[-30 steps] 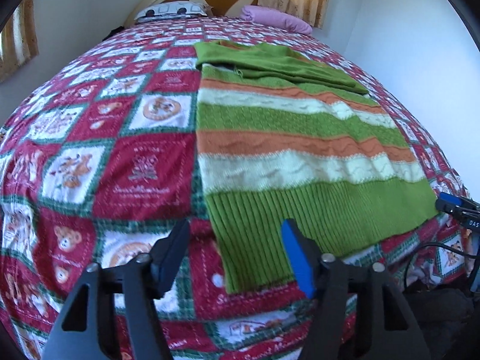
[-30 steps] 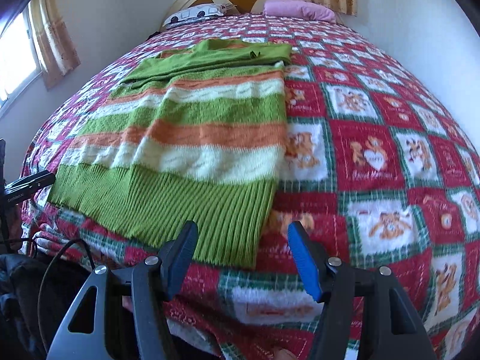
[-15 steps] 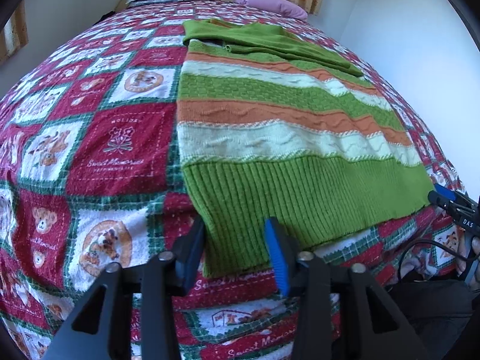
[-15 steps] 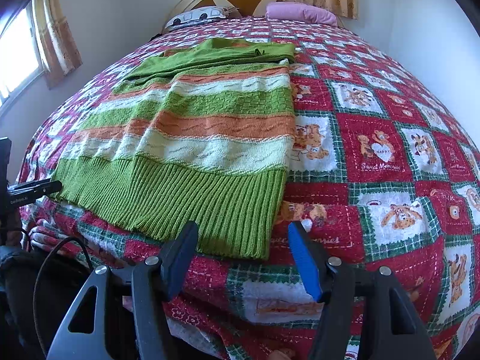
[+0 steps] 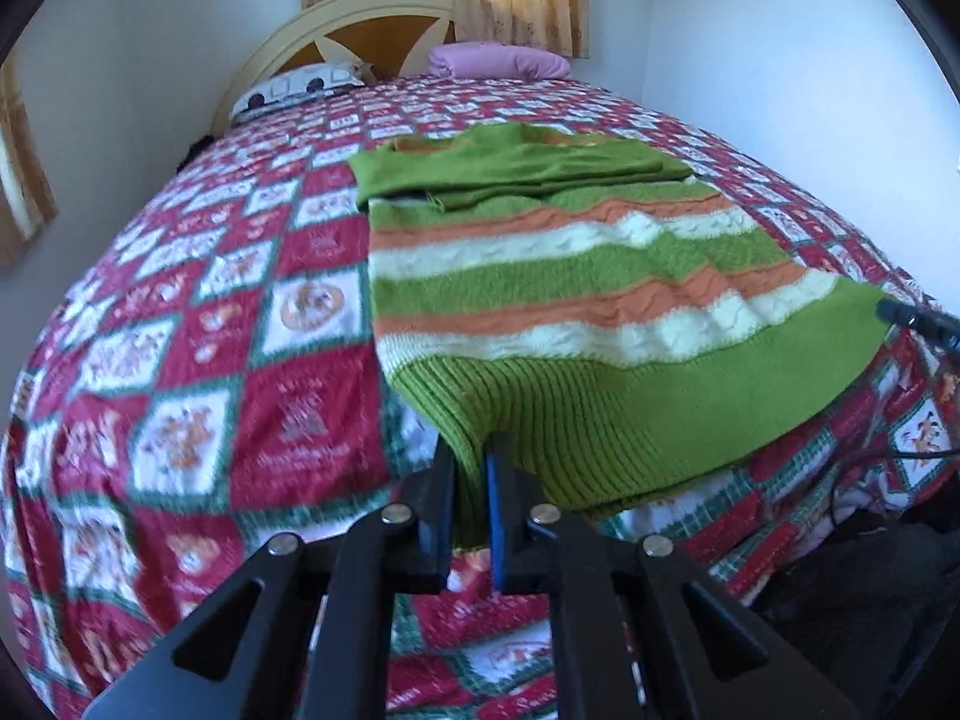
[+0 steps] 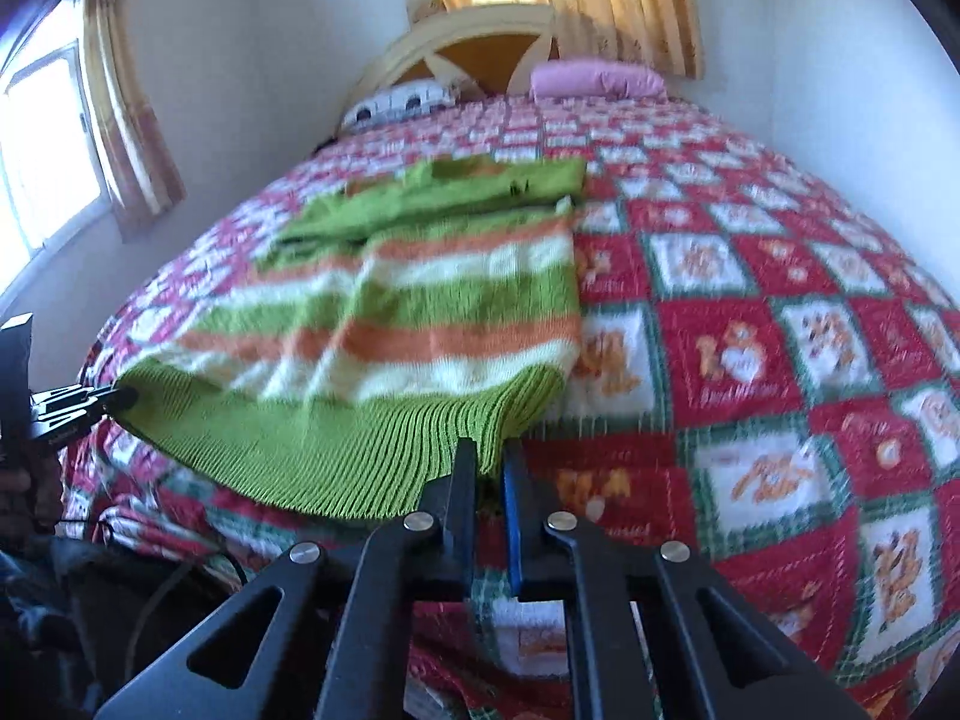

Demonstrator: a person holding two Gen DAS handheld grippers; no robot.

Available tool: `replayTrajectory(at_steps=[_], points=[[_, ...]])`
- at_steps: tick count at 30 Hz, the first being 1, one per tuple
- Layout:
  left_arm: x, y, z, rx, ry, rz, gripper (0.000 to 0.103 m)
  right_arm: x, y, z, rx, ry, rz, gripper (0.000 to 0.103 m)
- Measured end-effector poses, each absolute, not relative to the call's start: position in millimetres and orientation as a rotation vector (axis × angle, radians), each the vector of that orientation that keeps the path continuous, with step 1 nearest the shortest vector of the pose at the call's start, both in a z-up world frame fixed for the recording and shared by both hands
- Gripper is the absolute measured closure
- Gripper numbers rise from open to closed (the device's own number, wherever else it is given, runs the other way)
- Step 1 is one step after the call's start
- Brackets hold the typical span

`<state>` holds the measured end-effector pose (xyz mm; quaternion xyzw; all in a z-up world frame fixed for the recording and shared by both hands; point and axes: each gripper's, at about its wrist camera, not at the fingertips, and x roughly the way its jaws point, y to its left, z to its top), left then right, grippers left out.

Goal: Fold small clothes
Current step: 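Lift the hem with both grippers and fold it over toward the collar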

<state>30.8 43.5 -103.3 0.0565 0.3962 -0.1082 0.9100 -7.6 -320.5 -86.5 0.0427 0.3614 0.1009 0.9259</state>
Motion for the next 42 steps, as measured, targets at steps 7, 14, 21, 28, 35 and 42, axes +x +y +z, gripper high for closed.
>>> replayTrajectory(at_steps=[7,14,21,28,35,42], points=[[58.8,53.9,-83.4,0.092,0.789,-0.206,0.093,7.9,-319.9,-54.8,0.072,0.639,0.206,0.097],[96.1,50.2,-57.6,0.091,0.726,-0.197,0.094,42.6,-314.5,-23.3,0.022,0.564,0.195,0.098],[145.1,55.7,-33.8,0.069,0.687,-0.198,0.094,92.6,-317.0,5.4,0.015,0.515,0.175,0.098],[189.1,53.1,-30.0,0.068,0.688,-0.183,0.094,138.5,-316.6,22.9,-0.012,0.507,0.157,0.099],[235.8,54.5,-26.3,0.040,0.704,-0.168,0.094,183.9,-315.2,29.2,-0.038,0.524,0.141,0.100],[281.9,49.6,-23.1,0.057,0.725,-0.150,0.094,233.6,-312.6,28.0,-0.077,0.555,0.124,0.100]])
